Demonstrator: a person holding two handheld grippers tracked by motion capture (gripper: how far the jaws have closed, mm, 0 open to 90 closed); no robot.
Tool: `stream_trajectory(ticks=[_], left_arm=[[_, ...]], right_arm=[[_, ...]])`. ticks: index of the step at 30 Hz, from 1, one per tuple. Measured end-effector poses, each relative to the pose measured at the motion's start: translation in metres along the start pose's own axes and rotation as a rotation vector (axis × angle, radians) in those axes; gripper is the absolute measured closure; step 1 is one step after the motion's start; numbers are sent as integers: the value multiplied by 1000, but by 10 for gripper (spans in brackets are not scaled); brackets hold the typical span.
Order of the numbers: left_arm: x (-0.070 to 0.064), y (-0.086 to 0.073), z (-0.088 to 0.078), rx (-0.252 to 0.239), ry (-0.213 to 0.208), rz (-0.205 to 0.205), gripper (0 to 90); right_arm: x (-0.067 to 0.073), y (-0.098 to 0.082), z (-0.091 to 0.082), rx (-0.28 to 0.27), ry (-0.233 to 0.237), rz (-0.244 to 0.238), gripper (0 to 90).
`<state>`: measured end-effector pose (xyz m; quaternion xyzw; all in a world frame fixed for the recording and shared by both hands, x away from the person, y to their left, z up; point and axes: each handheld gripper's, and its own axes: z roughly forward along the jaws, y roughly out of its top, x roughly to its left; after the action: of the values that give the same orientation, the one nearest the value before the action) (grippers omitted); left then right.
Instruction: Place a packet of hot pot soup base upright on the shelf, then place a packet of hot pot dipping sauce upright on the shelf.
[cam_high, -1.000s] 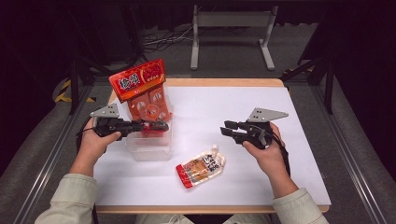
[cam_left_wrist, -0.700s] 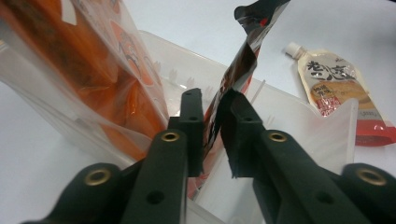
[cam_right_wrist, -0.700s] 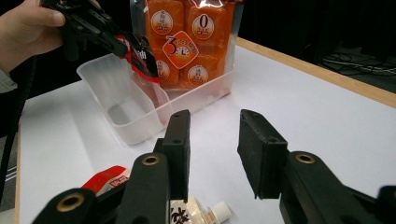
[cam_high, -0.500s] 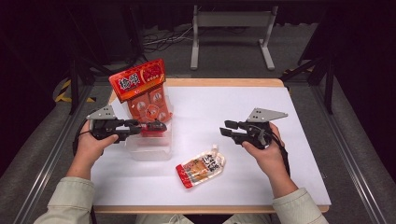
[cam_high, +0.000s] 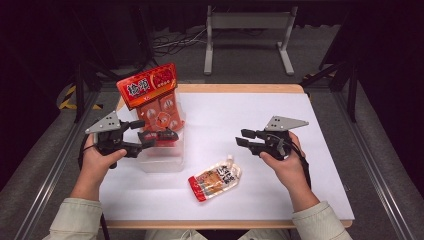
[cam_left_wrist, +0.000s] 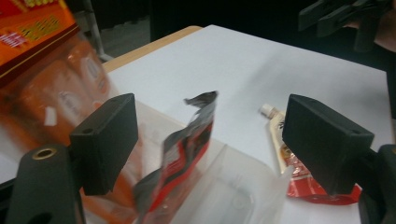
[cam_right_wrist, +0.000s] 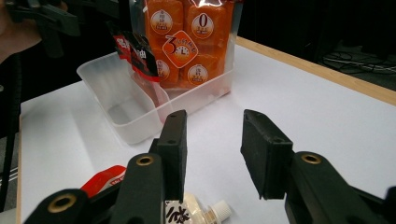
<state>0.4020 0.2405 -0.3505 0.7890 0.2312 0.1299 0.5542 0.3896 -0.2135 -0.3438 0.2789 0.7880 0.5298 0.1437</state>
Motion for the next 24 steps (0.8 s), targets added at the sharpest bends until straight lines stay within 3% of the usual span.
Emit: stream_trajectory(ticks=[5, 7, 19, 24], left_arm=[[-14, 1, 1, 1, 18, -13, 172], [-21, 0, 6, 32, -2, -32, 152], [-48, 3, 13, 88, -61, -10, 131], [-52, 4, 16, 97, -82, -6, 127]], right_arm=[[1, 0, 0, 4, -4, -1, 613], [1, -1, -1, 5, -6, 2, 602], [3, -7, -2, 23, -10, 15, 527], [5, -9, 0, 37, -7, 18, 500]])
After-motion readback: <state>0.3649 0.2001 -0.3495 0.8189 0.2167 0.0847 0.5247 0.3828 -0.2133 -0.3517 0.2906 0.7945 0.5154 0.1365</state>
